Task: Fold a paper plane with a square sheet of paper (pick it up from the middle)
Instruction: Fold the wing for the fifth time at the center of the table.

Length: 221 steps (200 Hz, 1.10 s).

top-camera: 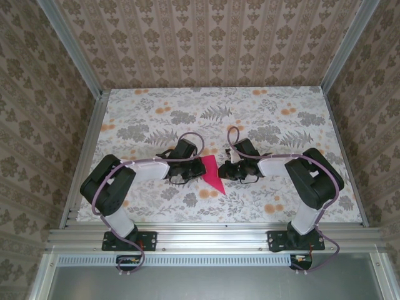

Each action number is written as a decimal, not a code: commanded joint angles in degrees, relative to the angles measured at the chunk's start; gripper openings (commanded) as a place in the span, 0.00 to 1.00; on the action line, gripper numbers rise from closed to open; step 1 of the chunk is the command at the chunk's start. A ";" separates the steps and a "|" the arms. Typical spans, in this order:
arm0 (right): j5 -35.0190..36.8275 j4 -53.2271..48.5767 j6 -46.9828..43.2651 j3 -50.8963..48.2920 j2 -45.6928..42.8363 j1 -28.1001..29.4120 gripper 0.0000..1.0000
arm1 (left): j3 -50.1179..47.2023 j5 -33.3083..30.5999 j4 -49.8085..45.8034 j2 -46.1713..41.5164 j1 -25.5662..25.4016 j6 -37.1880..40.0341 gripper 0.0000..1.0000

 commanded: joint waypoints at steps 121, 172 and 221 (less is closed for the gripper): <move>41.19 15.70 -32.72 -15.66 -20.18 22.98 0.41 | 5.36 0.28 -7.09 -0.84 0.70 -3.94 0.01; 47.15 21.80 -43.32 -14.90 -12.20 28.16 0.40 | 5.85 0.37 -7.73 -0.45 0.69 -3.48 0.01; 51.83 23.83 -46.68 -14.68 -8.81 29.14 0.38 | 6.29 1.02 -7.78 0.34 0.76 -3.05 0.01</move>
